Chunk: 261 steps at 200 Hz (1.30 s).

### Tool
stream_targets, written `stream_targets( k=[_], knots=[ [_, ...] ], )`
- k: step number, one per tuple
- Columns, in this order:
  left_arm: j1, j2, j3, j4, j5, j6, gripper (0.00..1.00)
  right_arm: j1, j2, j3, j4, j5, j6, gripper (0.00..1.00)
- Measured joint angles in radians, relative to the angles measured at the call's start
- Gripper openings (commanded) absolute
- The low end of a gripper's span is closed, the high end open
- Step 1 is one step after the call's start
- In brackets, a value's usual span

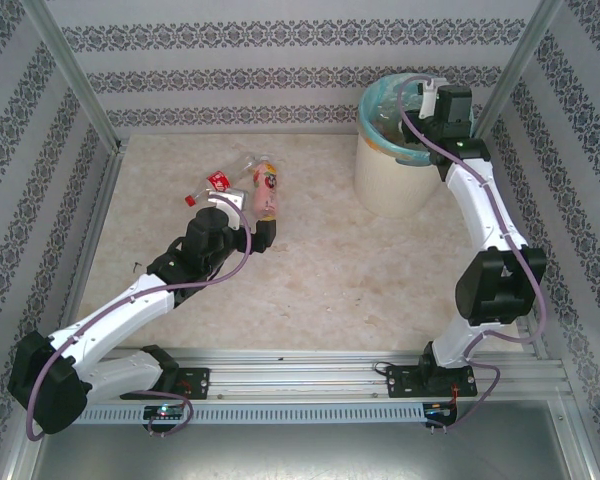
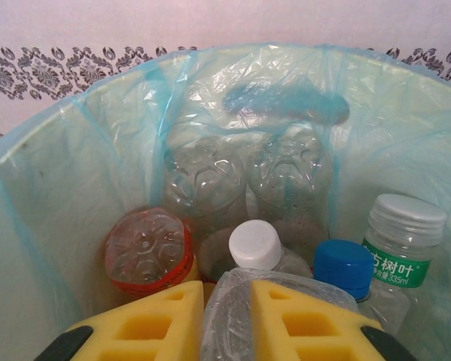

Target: Put the plastic bottles in the bin

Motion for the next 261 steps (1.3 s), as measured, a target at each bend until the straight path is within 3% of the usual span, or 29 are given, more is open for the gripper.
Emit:
stream_targets(
  k=[31,45,61,77,109,178,261],
  knots=[
    [0.0,0.0,0.0,-0.005,0.001,0.0,0.99,0.0,-0.018,-0.003,-0.018,-0.005,0.015,0.25],
    [0.0,0.004,0.0,-0.005,0.001,0.0,0.99,-0.003,-0.031,-0.003,-0.034,-0.01,0.027,0.34],
    [0.005,0.016,0.0,-0.005,0.005,0.0,0.99,-0.006,-0.045,-0.001,-0.06,-0.016,0.036,0.38],
    [0.011,0.043,0.01,-0.013,0.007,-0.001,0.99,-0.006,-0.048,0.024,-0.095,-0.023,0.055,0.52],
    [0.046,0.144,0.109,-0.084,0.013,-0.019,0.99,-0.006,-0.052,0.113,-0.13,-0.026,0.069,0.65],
    [0.145,0.28,0.282,-0.147,0.074,-0.073,0.97,0.027,-0.2,0.159,-0.122,-0.026,0.088,0.62],
    [0.215,0.857,0.825,-0.386,0.14,-0.101,0.93,0.22,-0.55,-0.196,-0.097,0.003,0.097,0.62]
  ],
)
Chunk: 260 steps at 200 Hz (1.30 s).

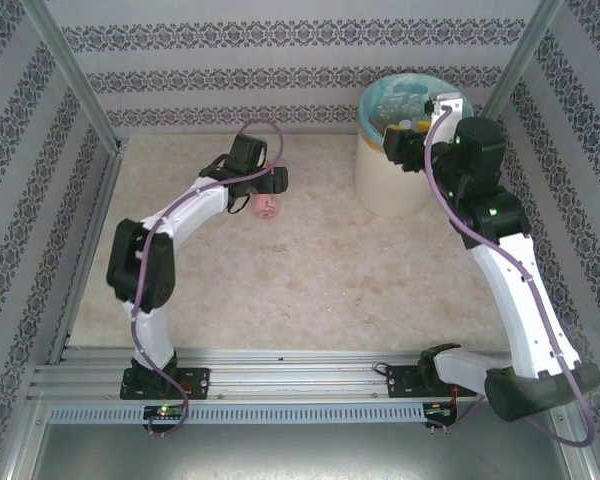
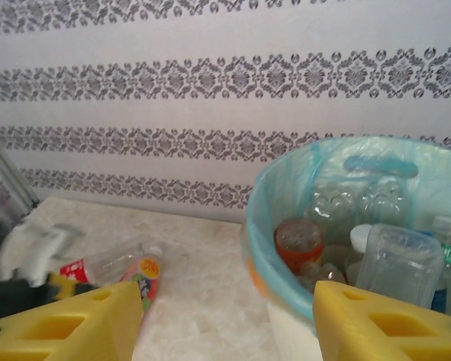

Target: Put the plastic bottles in the bin

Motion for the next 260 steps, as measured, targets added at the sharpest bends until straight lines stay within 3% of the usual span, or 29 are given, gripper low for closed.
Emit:
stream_targets(
  k=[70,116,207,260],
  knots=[
    [0.012,0.219,0.141,-0.121,0.0,-0.02,0.92,0.032,-0.142,-0.095,-0.009,0.043,-0.007,0.63],
    [0.02,0.255,0.15,-0.145,0.016,-0.018,0.82,0.043,-0.128,-0.099,-0.001,0.047,-0.006,0.62],
    [0.031,0.251,0.123,-0.126,0.09,-0.011,0.66,0.058,-0.122,-0.107,0.005,0.058,-0.007,0.62],
    [0.034,0.145,-0.031,-0.074,0.142,-0.007,0.6,0.08,-0.129,-0.118,0.009,0.08,-0.006,0.62]
  ],
)
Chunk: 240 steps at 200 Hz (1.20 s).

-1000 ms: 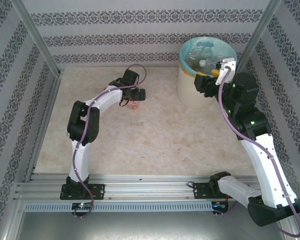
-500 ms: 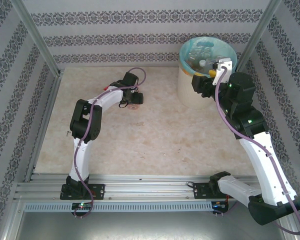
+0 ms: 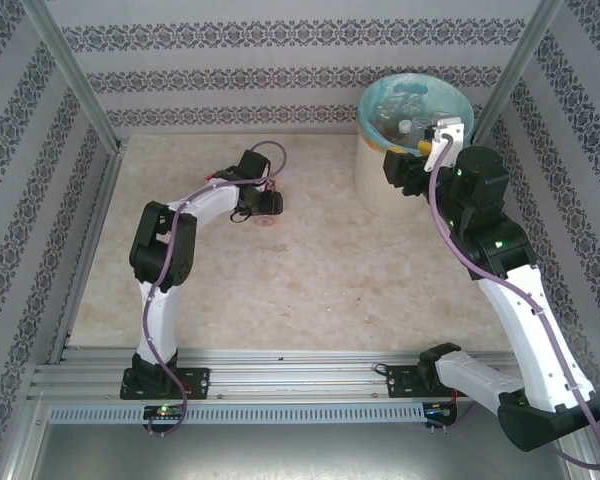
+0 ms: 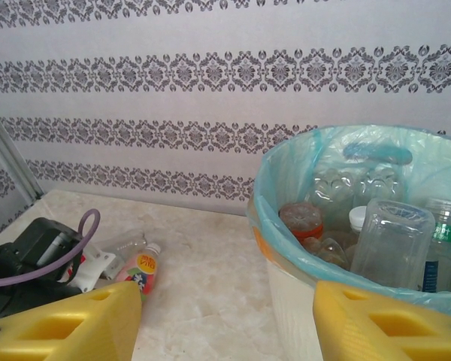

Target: Put the plastic bottles in the bin

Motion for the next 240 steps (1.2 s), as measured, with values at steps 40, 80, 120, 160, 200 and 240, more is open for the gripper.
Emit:
stream_targets(
  k=[40,80,120,160,200,240],
  knots=[
    [0.0,-0.185,-0.186,0.093,0.082,0.0,0.6,0.032,-0.001,-0.005,0.006,0.011,0.0,0.62],
    [-0.001,-0.423,-0.403,0.258,0.164,0.001,0.58,0.084,0.002,-0.013,0.05,0.008,0.0,0.62],
    [-0.002,-0.687,-0.59,0.41,0.266,0.051,0.58,0.104,0.033,-0.038,0.125,-0.1,-0.001,0.65],
    [-0.003,-0.894,-0.7,0.578,0.408,0.114,0.58,0.135,0.111,-0.036,0.201,-0.279,0.001,0.68],
    [-0.003,-0.999,-0.739,0.721,0.547,0.121,0.58,0.176,0.186,-0.024,0.25,-0.424,0.013,0.71],
    [-0.008,-1.023,-0.74,0.826,0.697,0.078,0.57,0.232,0.211,-0.021,0.318,-0.55,0.033,0.75]
  ],
)
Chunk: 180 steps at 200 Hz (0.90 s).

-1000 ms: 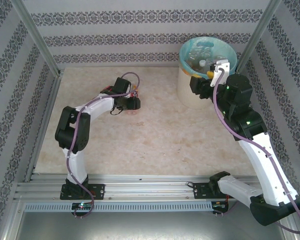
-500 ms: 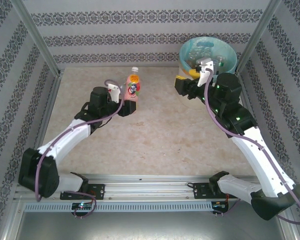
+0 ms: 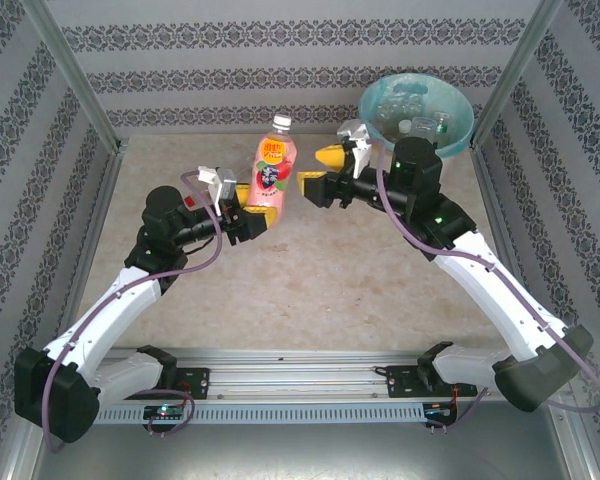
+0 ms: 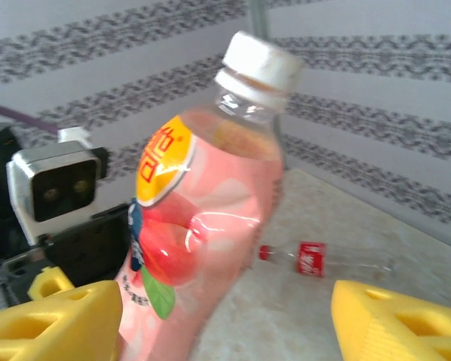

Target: Put the plastic bottles in the bin

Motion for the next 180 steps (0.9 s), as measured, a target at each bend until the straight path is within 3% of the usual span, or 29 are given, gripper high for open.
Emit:
stream_targets(
  k=[62,180],
  knots=[
    [0.0,0.001,-0.026,0.188,0.108,-0.121,0.56,0.086,0.018,0.003,0.089,-0.038,-0.006,0.76],
    [0.015,-0.028,-0.031,0.244,0.084,-0.194,0.54,0.12,0.112,0.066,0.217,-0.043,0.019,0.75]
  ],
)
